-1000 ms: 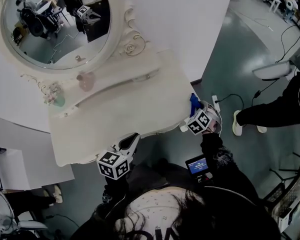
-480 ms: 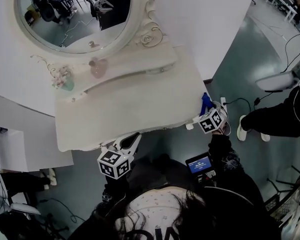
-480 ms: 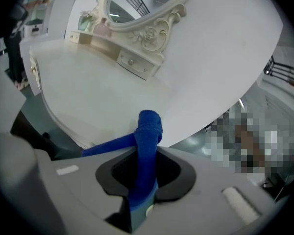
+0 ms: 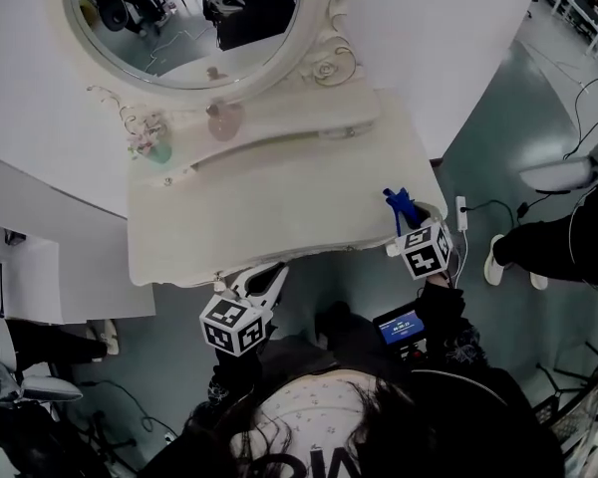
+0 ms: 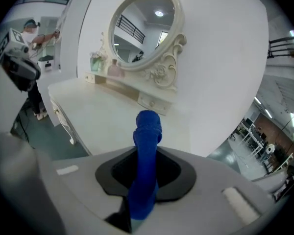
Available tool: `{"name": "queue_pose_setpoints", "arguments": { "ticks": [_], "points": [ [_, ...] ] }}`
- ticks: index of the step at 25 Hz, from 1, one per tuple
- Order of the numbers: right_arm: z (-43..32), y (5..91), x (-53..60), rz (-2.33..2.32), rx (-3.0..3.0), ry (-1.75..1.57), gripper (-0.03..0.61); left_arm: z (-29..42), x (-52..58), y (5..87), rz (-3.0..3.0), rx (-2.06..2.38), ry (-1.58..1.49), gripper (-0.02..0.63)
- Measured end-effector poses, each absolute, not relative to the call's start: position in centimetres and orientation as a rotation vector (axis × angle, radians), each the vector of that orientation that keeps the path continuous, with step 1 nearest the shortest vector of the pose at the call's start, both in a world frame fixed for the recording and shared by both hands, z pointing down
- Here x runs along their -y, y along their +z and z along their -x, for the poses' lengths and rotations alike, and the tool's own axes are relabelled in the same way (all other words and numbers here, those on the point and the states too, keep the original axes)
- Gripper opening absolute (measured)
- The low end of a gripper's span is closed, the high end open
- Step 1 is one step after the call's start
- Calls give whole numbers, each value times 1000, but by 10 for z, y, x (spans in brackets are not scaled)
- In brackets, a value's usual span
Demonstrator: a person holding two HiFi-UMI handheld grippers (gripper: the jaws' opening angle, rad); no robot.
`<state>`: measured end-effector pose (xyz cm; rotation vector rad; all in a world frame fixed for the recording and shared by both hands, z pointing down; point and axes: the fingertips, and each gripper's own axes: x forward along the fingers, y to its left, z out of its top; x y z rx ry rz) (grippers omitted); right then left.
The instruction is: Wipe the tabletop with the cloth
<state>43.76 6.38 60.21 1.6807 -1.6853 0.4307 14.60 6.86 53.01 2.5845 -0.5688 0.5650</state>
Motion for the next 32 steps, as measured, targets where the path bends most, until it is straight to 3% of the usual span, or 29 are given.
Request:
{"name": "queue_pose_setpoints", "arguments": {
  "ticks": [11,21,32],
  "points": [
    [-251,496,-72,-1632,2030,364,77,-61,-89,509,-2606,603,489,3],
    [-117,490,-121,-1673,2078,451,75,38,-122,499,-2641,537,450,3],
    [-25,496,-179,-1751,2028,506,77,111,-165,501,-2669,409,449,3]
  ]
}}
